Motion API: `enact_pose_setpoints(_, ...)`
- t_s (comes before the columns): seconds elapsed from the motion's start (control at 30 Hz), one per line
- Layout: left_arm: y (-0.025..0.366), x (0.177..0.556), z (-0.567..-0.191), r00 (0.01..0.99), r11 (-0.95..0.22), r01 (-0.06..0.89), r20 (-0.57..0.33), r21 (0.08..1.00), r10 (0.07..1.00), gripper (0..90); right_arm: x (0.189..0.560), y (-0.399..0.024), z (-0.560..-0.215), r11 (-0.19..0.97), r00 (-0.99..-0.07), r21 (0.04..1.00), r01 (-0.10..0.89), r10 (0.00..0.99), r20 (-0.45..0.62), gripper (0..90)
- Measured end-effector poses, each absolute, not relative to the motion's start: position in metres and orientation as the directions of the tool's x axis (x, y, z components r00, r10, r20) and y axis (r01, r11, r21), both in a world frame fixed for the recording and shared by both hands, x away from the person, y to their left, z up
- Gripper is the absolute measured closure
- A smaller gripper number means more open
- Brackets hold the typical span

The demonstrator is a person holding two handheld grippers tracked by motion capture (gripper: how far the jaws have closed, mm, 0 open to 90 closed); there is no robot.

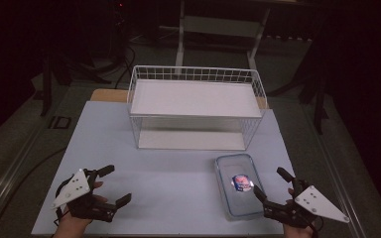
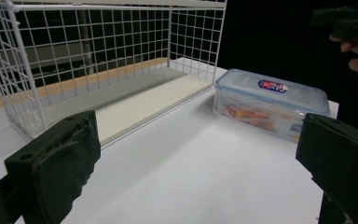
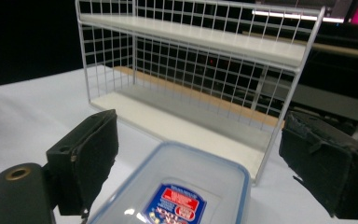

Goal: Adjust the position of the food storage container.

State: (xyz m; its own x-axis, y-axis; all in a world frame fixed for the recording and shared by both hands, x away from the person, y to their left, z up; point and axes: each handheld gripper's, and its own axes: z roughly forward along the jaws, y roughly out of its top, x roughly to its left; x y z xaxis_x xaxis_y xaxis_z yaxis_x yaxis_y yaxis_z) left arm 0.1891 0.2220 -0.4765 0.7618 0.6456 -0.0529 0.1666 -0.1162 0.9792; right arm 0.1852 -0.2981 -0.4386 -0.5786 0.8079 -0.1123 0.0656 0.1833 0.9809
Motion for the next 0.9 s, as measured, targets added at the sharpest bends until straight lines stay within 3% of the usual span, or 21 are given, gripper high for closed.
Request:
enact_pose_setpoints(0.23, 0.221, 0.188, -0.476, 0.764, -0.125, 0.158, -0.041, 0.98, 0.644, 0.0, 0.187, -0.296, -0.429, 0.172, -0.603, 0.979, 0.111, 0.795, -0.071, 11.0)
enact_pose_setpoints(0.4, 0.221, 0.186, -0.474, 0.761, -0.12, 0.146, -0.034, 0.982, 0.648, 0.0, 0.187, -0.293, -0.423, 0.211, -0.535, 0.971, 0.108, 0.836, -0.122, 14.0)
enact_pose_setpoints(0.57, 0.22, 0.186, -0.474, 0.759, -0.132, 0.143, -0.023, 0.981, 0.651, 0.0, 0.19, -0.298, -0.421, 0.198, -0.538, 0.968, 0.157, 0.839, -0.085, 16.9)
enact_pose_setpoints(0.7, 0.222, 0.186, -0.474, 0.753, -0.121, 0.141, -0.027, 0.983, 0.658, 0.0, 0.189, -0.312, -0.433, 0.251, -0.51, 0.938, 0.24, 0.854, -0.098, 37.2)
enact_pose_setpoints(0.8, 0.222, 0.187, -0.474, 0.754, -0.123, 0.145, -0.029, 0.982, 0.657, 0.0, 0.187, -0.318, -0.441, 0.267, -0.497, 0.928, 0.26, 0.861, -0.108, 42.7)
enact_pose_setpoints(0.83, 0.221, 0.187, -0.474, 0.754, -0.125, 0.145, -0.028, 0.982, 0.656, 0.0, 0.186, -0.325, -0.449, 0.269, -0.481, 0.914, 0.303, 0.871, -0.097, 52.5)
enact_pose_setpoints(0.9, 0.221, 0.186, -0.474, 0.756, -0.125, 0.142, -0.026, 0.982, 0.654, 0.0, 0.185, -0.332, -0.456, 0.26, -0.476, 0.904, 0.339, 0.876, -0.074, 60.1)
